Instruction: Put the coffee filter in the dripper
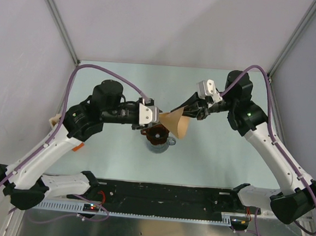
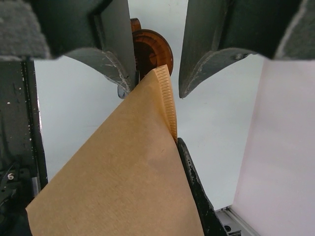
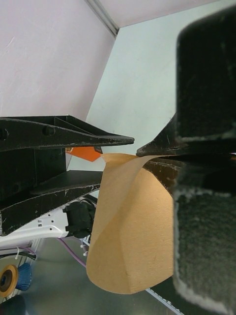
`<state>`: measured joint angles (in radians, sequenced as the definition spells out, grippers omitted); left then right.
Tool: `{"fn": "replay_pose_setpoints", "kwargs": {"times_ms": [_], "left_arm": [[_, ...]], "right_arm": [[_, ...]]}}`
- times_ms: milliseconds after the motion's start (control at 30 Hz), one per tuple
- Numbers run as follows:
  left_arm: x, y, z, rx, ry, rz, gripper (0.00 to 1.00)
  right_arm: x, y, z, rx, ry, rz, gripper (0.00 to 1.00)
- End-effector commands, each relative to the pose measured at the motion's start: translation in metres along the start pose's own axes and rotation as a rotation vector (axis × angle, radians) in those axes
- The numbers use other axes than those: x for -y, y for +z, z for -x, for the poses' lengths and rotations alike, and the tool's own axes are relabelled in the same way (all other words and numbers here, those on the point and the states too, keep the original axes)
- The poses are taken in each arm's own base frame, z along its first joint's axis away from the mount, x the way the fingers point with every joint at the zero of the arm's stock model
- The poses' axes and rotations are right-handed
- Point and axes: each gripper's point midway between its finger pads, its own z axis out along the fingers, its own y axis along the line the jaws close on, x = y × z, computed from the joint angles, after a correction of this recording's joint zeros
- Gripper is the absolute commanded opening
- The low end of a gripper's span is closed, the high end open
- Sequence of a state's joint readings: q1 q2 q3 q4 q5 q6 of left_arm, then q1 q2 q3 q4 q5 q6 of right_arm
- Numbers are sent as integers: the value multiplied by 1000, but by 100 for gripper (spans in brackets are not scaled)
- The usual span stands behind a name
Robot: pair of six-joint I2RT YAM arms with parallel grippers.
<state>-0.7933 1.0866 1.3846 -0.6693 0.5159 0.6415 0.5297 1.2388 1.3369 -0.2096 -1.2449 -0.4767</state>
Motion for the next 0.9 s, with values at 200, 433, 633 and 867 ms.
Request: {"fn": "replay_pose_setpoints", "kwargs": {"times_ms": [200,433,633,867], "left_arm": [[-7,-4,17,28,88,21,32],[-5,-4,16,31,105,13,20],[-6,-3,16,28,110,13,6],[-11,-7,16,26,97,46,0]], "right_arm": [[3,3,7,3,-40,-3,0],[3,2,6,-2,-43,-8,0],[8,1,13,10,-25,-32,16],[19,-16,12,-3,58,-105,40]]}}
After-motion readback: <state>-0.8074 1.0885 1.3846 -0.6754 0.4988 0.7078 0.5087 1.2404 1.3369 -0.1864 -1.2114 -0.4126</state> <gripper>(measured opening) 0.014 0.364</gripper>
